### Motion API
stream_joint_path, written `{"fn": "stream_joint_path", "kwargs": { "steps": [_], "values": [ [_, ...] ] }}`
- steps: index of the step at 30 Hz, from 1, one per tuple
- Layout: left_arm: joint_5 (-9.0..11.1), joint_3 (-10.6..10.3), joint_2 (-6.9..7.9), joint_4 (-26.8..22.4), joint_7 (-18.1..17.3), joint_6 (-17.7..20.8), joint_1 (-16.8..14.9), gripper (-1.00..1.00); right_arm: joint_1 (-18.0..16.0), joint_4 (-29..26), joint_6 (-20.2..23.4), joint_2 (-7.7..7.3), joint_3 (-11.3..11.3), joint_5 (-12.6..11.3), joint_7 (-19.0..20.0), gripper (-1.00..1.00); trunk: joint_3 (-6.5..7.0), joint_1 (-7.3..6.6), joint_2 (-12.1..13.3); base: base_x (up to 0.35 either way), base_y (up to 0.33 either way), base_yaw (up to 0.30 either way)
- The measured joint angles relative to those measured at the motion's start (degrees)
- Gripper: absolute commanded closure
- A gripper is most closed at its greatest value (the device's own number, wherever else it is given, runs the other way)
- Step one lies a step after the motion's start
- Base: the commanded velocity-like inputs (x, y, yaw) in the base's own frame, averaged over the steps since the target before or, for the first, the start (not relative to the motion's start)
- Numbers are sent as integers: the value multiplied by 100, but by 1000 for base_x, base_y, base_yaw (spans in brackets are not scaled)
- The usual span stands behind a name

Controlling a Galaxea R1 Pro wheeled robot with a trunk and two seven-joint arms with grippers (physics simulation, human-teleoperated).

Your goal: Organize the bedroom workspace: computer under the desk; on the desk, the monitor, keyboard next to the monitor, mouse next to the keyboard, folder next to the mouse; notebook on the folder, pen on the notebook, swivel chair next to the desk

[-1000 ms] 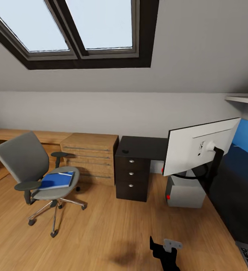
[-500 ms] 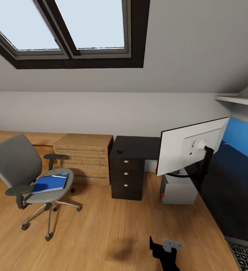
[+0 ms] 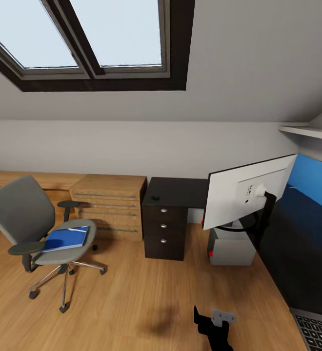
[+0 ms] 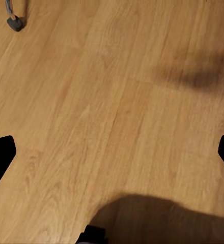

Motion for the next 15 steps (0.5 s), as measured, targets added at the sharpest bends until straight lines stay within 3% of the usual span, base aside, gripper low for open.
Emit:
{"fn": "stream_joint_path", "kwargs": {
  "steps": [12,15],
  "values": [
    [-1,-2,4,-2,5,0,0,-100,-8,-93,13,6,43,21,22,-100,216,-264,482,0,0,0],
    [-2,-3,7,-1,6,0,0,-100,-16,-547,114,22,63,52,7,-100,270,-330,602,0,0,0]
  ]
}}
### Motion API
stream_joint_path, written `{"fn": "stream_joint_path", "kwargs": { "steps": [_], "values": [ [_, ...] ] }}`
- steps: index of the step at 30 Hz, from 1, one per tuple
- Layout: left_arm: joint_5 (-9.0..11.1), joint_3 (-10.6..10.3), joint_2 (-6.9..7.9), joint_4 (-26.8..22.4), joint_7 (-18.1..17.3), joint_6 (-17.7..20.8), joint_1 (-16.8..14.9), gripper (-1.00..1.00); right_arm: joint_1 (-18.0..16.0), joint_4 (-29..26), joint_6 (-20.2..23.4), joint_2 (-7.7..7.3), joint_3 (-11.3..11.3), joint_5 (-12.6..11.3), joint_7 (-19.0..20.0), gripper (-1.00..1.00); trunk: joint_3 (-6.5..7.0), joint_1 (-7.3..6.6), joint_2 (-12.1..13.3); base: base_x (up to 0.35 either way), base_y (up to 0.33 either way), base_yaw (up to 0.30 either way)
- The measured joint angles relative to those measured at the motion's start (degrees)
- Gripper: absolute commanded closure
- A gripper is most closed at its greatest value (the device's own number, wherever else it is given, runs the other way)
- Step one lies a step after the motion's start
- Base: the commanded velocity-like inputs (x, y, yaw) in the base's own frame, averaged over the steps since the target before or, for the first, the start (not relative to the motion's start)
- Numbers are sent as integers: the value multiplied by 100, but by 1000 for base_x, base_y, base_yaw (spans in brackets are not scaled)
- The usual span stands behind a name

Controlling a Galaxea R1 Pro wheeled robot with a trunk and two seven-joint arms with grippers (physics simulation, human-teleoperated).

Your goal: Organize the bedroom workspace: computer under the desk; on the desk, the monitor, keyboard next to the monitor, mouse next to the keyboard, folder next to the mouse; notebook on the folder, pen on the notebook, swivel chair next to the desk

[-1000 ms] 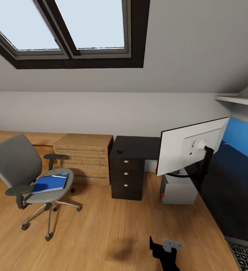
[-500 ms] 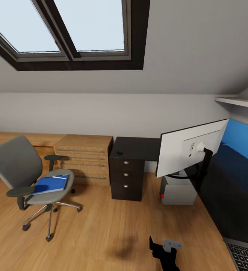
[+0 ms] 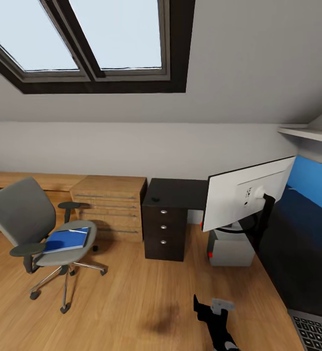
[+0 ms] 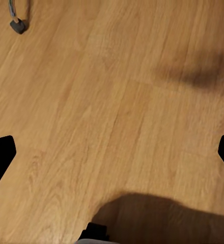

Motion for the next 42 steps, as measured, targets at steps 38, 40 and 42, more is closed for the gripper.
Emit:
{"fn": "stream_joint_path", "kwargs": {
  "steps": [38,40,42],
  "values": [
    [-6,-4,2,2,-9,-18,-1,-100,331,-6506,6644,-315,-625,160,-75,-100,46,-67,122,-47,-144,-10],
    [-6,-4,2,2,-11,-18,-1,-100,332,-6461,6640,-379,-622,175,-76,-100,46,-67,122,-3,-346,0],
    [-7,-4,2,2,-12,-18,-1,-100,334,-6415,6637,-445,-622,183,-76,-100,46,-67,122,-2,-347,0]
  ]
}}
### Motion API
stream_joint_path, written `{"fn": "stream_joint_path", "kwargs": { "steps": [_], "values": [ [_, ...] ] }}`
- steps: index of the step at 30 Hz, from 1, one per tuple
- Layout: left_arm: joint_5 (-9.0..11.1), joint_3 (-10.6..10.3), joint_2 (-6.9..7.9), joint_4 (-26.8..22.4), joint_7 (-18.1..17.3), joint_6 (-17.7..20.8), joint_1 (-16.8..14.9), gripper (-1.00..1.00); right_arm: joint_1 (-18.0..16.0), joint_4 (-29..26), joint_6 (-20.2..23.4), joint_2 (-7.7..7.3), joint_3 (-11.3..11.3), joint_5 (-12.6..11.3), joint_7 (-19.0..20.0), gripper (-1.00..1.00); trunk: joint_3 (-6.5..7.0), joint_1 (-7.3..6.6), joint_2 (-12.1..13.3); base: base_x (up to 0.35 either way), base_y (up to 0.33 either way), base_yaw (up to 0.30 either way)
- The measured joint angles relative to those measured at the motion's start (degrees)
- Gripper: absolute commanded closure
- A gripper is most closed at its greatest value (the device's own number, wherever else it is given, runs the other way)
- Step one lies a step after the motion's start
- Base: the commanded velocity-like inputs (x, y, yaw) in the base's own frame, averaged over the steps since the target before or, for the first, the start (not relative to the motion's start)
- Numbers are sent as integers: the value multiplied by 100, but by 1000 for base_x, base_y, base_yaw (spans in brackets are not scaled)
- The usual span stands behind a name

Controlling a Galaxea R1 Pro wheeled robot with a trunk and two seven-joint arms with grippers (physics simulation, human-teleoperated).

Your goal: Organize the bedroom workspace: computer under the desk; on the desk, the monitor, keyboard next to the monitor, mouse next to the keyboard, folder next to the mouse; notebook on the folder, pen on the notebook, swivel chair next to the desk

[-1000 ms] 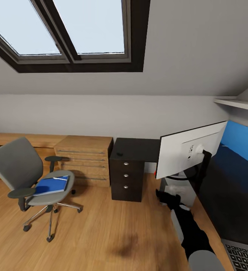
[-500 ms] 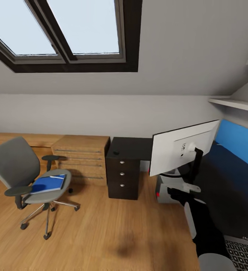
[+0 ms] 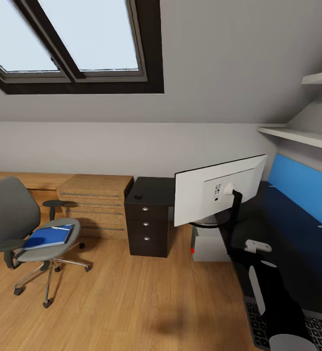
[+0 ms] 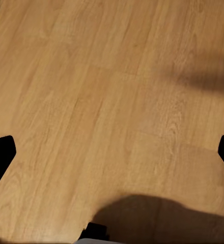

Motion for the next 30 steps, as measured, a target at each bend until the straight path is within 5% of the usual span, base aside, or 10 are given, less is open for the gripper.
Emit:
{"fn": "stream_joint_path", "kwargs": {
  "steps": [18,30],
  "values": [
    [-7,-1,7,0,-1,-15,0,-100,-146,1690,-330,-932,-17,-15,1,-100,0,0,0,0,-347,0],
    [-7,-1,9,0,-1,-18,0,-100,-872,3477,-1175,-1390,-9,-26,1,-100,0,0,0,-9,-345,0]
  ]
}}
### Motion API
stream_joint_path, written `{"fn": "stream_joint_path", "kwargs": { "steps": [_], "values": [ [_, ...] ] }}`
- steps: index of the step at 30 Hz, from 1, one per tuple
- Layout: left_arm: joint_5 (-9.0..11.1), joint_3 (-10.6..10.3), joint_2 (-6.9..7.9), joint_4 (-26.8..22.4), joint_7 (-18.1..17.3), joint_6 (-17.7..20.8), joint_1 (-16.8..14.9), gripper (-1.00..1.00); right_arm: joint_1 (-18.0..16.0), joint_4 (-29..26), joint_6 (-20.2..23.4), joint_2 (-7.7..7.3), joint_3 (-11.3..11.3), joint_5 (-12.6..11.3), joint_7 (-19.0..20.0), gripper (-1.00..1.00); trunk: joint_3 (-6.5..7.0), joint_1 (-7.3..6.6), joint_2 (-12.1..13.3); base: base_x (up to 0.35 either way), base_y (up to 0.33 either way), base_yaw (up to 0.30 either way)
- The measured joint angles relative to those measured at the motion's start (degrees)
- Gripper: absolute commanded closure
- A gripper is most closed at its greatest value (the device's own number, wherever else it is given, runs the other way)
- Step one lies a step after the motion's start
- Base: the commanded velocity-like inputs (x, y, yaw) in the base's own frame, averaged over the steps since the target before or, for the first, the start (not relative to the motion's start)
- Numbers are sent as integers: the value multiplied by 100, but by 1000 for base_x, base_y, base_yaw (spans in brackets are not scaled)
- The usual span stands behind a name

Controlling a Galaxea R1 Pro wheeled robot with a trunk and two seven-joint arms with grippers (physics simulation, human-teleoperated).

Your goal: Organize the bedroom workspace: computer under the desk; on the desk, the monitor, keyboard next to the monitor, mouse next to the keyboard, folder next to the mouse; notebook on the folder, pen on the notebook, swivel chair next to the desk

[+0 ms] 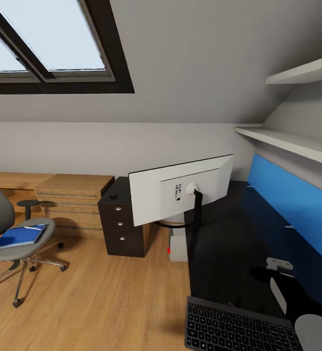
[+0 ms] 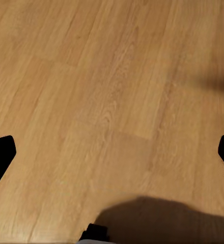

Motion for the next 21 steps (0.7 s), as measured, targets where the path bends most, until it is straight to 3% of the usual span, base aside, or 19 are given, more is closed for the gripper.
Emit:
{"fn": "stream_joint_path", "kwargs": {
  "steps": [1,2,13,21],
  "values": [
    [0,0,0,0,0,0,0,-100,-294,677,-257,-106,5,0,-2,-100,0,1,1,-107,-306,0],
    [0,1,0,0,0,0,0,-100,-330,757,-283,-118,6,0,-2,-100,0,1,0,-103,-268,0],
    [8,10,0,-32,6,-39,1,-100,-442,1043,-105,-159,13,-5,-224,-100,0,0,-1,-24,-59,0],
    [22,23,8,-657,-25,-70,0,-100,-585,1383,-16,-228,17,-8,-357,-100,0,0,0,-1,-2,0]
  ]
}}
